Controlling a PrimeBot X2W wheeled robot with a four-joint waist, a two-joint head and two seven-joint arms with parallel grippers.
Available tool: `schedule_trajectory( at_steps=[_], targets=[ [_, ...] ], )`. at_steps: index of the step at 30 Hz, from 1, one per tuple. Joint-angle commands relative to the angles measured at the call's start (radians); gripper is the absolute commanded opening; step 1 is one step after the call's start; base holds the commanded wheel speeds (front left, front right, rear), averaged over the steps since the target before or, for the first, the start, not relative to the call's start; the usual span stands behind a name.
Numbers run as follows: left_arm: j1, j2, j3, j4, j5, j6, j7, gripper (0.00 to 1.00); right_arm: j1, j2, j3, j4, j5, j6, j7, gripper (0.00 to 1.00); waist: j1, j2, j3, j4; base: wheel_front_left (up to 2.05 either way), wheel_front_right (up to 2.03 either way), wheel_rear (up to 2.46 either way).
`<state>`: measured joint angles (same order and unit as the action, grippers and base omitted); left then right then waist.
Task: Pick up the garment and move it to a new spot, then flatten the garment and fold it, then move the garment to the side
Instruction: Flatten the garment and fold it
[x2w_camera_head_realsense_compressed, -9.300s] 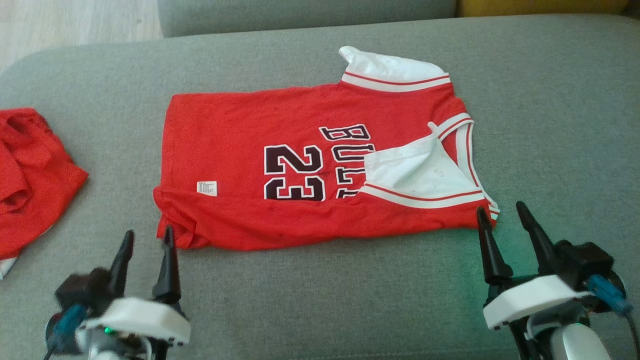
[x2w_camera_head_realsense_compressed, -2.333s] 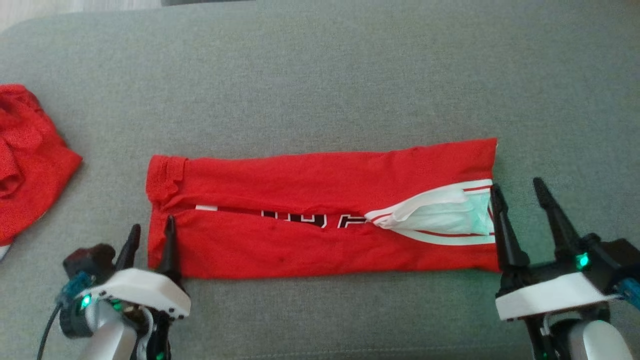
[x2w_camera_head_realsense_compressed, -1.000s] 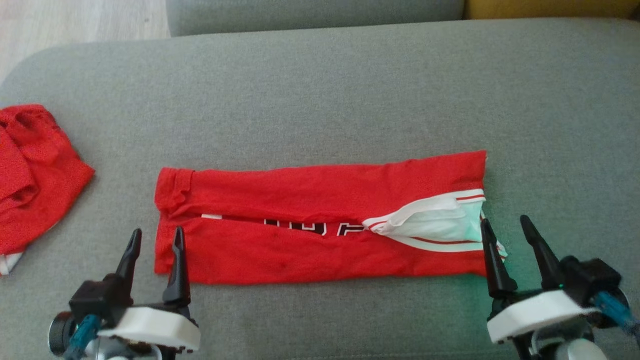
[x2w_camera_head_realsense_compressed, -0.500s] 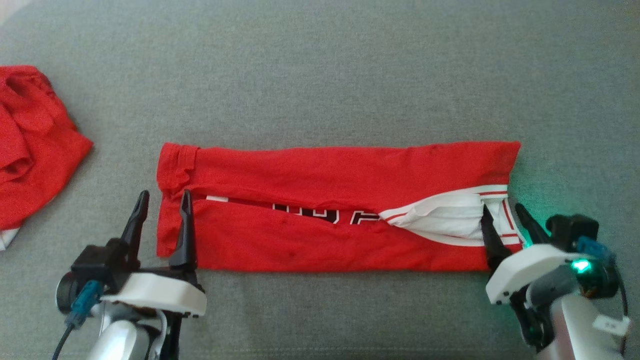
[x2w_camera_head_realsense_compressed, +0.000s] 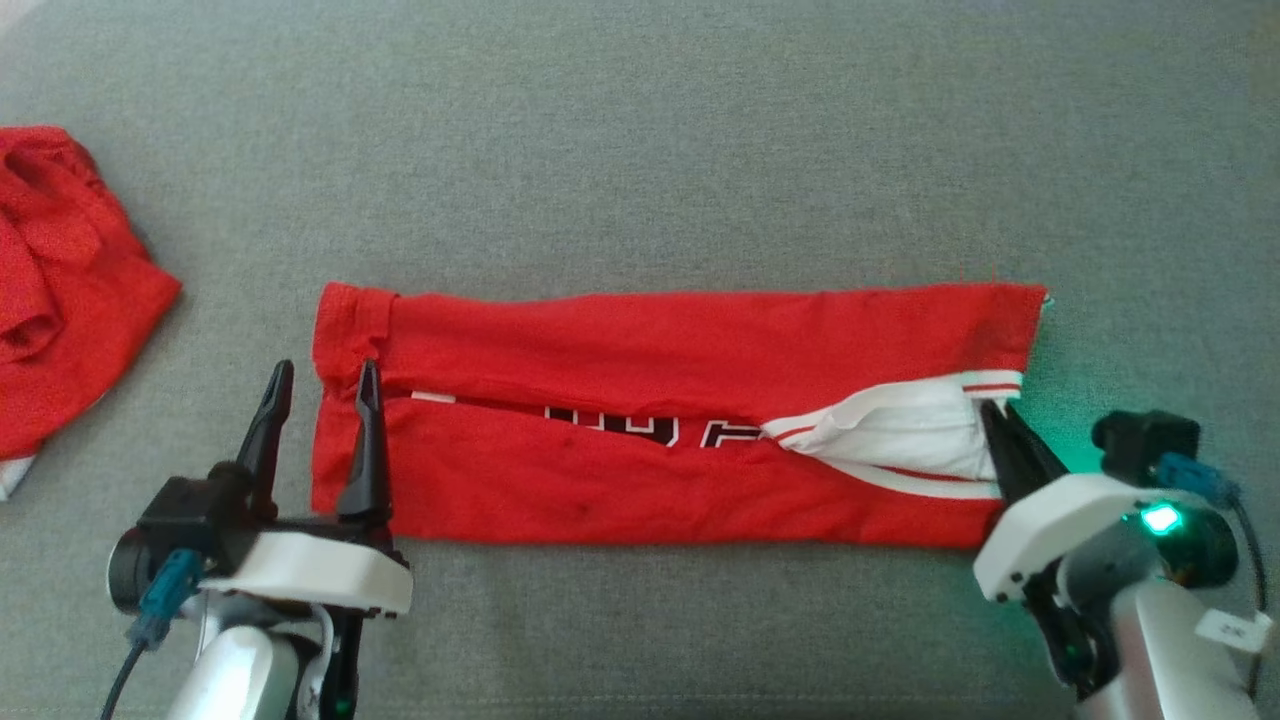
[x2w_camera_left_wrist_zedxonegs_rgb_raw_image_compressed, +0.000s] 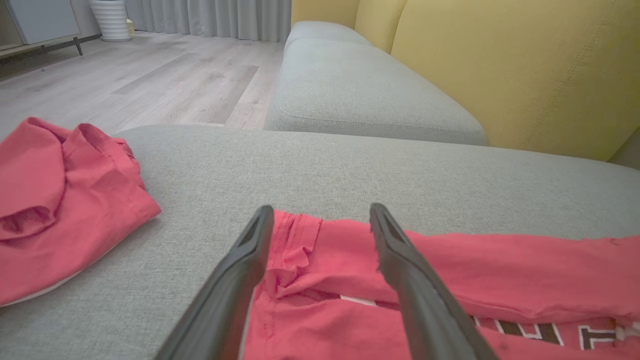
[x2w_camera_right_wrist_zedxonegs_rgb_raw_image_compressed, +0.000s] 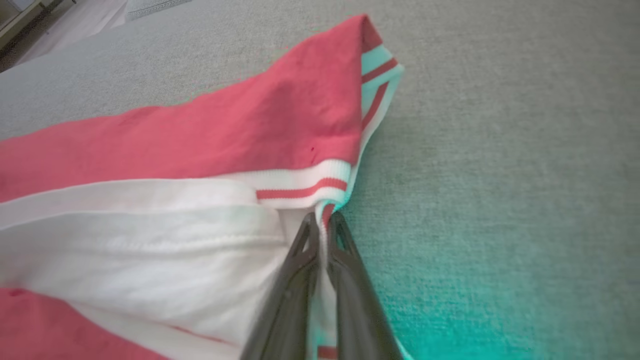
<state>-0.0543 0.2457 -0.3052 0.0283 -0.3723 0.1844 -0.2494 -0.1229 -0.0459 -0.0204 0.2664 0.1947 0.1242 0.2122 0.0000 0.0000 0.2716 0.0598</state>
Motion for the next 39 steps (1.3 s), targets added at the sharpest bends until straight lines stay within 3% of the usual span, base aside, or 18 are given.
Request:
schedule_trajectory(
  at_steps=[1,16,19,24,29,33,39],
  targets=[
    [-0.027,0.011,0.052,-0.037,0.012,-0.005,-0.012,1.00,0.021,-0.004,-0.003,-0.040,-0.004,0.007,0.003,0.00,0.0000,0.0000,-0.005,-0.002,0.00,0.00,0.00],
    [-0.003,-0.017,0.068,-0.030,0.031,-0.025,-0.012,1.00,0.046,-0.123,-0.270,-0.150,-0.036,0.007,0.025,0.00,0.0000,0.0000,-0.046,-0.009,0.00,0.00,0.00],
    [0.003,-0.022,0.071,-0.024,0.035,-0.030,-0.012,1.00,0.039,-0.121,-0.259,-0.176,-0.029,0.007,0.038,0.00,0.0000,0.0000,-0.063,-0.010,0.00,0.00,0.00],
    [0.020,-0.027,0.070,-0.016,0.040,-0.032,-0.012,1.00,0.034,-0.083,-0.112,-0.298,0.022,0.007,0.074,0.00,0.0000,0.0000,-0.093,-0.012,0.00,0.00,0.00],
    [0.028,-0.027,0.064,-0.013,0.043,-0.034,-0.012,1.00,0.025,-0.030,0.111,-0.385,0.126,0.007,0.121,0.00,0.0000,0.0000,-0.107,-0.010,0.00,0.00,0.00],
    [0.025,-0.029,0.060,-0.005,0.040,-0.034,-0.011,1.00,-0.001,-0.007,0.301,-0.342,0.221,0.007,0.108,0.00,0.0000,0.0000,-0.110,0.002,0.00,0.00,0.00],
    [0.006,-0.030,0.049,0.011,0.039,-0.043,-0.011,1.00,-0.091,-0.005,0.521,-0.170,0.412,0.007,-0.030,0.00,0.0000,0.0000,-0.098,0.040,0.00,0.00,0.00]
  ],
)
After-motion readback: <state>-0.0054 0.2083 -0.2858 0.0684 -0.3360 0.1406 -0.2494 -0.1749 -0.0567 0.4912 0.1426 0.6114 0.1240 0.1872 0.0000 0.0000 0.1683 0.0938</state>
